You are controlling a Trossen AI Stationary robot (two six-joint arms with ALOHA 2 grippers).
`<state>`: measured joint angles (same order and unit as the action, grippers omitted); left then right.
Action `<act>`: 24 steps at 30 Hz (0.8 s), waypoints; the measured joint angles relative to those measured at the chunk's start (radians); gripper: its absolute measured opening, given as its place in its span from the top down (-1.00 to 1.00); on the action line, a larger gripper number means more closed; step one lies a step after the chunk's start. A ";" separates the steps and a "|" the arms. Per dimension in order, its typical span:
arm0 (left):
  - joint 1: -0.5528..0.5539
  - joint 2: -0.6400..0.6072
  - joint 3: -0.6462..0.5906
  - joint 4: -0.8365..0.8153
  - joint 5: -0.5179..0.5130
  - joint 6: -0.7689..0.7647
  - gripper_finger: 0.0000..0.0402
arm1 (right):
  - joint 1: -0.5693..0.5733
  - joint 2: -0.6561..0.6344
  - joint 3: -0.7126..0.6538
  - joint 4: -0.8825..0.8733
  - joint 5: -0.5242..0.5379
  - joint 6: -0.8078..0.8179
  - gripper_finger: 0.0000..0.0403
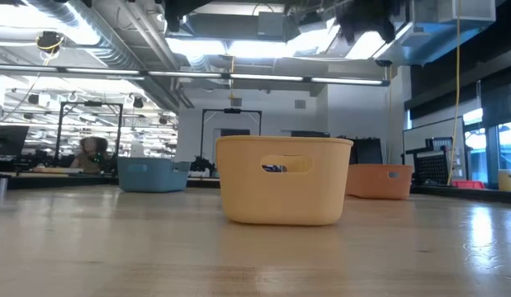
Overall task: Sort & place blocks by color
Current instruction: Put the purple block into the orange bin
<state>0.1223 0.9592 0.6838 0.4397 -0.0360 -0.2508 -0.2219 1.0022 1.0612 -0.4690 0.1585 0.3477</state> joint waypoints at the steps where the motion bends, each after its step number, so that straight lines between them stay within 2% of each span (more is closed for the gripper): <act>1: 0.000 0.000 0.000 0.000 0.000 0.000 -0.05 | -0.028 0.022 0.021 -0.066 0.010 0.020 0.46; 4: 0.000 0.000 0.001 0.001 0.000 0.000 -0.05 | -0.127 0.093 0.039 -0.257 0.001 0.045 0.46; 8: 0.000 0.000 0.001 0.001 -0.005 0.000 -0.05 | -0.249 0.187 -0.044 -0.358 -0.080 0.071 0.46; 15: 0.000 0.000 0.001 0.001 -0.005 0.000 -0.05 | -0.372 0.319 -0.243 -0.194 -0.221 0.148 0.46; 18: 0.000 0.000 0.001 0.002 -0.006 0.000 -0.05 | -0.387 0.350 -0.284 -0.119 -0.224 0.193 0.46; 24: 0.000 0.000 0.001 0.002 -0.007 0.000 -0.05 | -0.406 0.392 -0.306 -0.094 -0.177 0.228 0.46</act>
<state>0.1223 0.9596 0.6848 0.4412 -0.0430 -0.2512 -0.6275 1.3946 0.7547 -0.5628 -0.0187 0.5752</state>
